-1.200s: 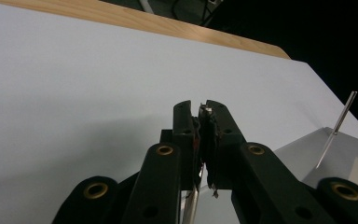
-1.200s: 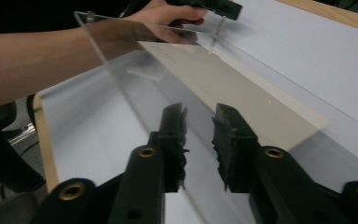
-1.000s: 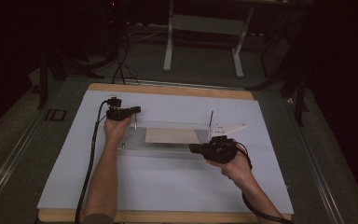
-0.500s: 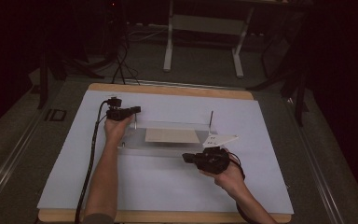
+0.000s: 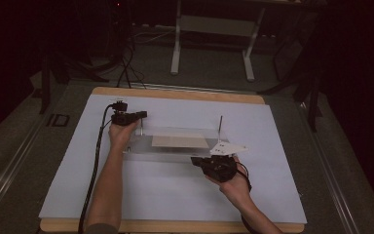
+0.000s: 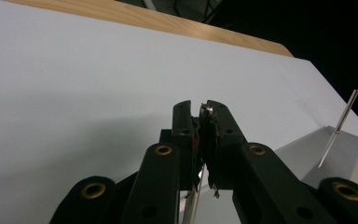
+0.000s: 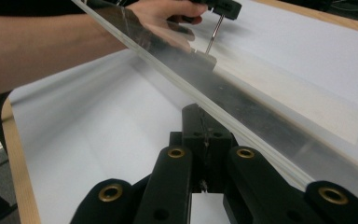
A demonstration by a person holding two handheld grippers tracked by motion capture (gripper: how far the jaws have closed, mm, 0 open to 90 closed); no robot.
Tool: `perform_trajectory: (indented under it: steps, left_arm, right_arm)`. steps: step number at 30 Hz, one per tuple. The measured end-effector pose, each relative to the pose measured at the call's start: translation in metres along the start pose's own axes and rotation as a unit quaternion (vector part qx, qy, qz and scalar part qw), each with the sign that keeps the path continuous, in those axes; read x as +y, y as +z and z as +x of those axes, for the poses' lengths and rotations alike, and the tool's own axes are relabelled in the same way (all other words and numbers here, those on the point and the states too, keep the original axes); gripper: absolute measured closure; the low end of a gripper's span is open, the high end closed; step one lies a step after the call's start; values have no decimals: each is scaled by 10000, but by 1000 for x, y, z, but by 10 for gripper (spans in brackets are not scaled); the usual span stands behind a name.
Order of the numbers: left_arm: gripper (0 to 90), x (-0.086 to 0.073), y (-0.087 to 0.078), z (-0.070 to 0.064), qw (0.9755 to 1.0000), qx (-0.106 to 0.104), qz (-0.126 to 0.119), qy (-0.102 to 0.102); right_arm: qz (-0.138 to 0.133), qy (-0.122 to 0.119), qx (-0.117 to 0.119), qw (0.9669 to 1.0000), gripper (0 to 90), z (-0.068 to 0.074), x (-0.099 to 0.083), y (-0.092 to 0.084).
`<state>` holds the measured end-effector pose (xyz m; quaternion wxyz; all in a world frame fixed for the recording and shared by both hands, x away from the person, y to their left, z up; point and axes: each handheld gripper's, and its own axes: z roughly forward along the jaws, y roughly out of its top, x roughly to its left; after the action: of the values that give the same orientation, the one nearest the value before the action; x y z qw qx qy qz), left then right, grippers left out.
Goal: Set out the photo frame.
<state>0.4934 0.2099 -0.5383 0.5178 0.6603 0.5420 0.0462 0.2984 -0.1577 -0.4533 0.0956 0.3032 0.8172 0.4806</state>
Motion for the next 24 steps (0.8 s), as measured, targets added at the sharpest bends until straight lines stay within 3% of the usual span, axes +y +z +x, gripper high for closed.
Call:
perform_trajectory:
  steps: [3,7,10,14,16,24]
  left_arm:
    - [825,0,0,-1,10000,42,16,53]
    - [798,2,0,-1,9999,85,72,-38]
    - [775,3,-1,-3,9996,246,103,68]
    - [731,2,-2,-2,9995,271,127,68]
    - [697,3,-4,-4,9989,380,188,217]
    - [645,5,-20,-12,9977,329,116,575]
  right_arm:
    - [-36,17,-25,10000,900,0,1,0]
    - [-58,28,-13,10000,900,-1,2,0]
    - [-81,46,15,10000,900,-3,4,-1]
    - [-84,72,39,9999,900,-3,5,-1]
    - [-78,75,52,9999,900,-4,5,-1]
    - [-103,89,60,9999,900,-5,8,-1]
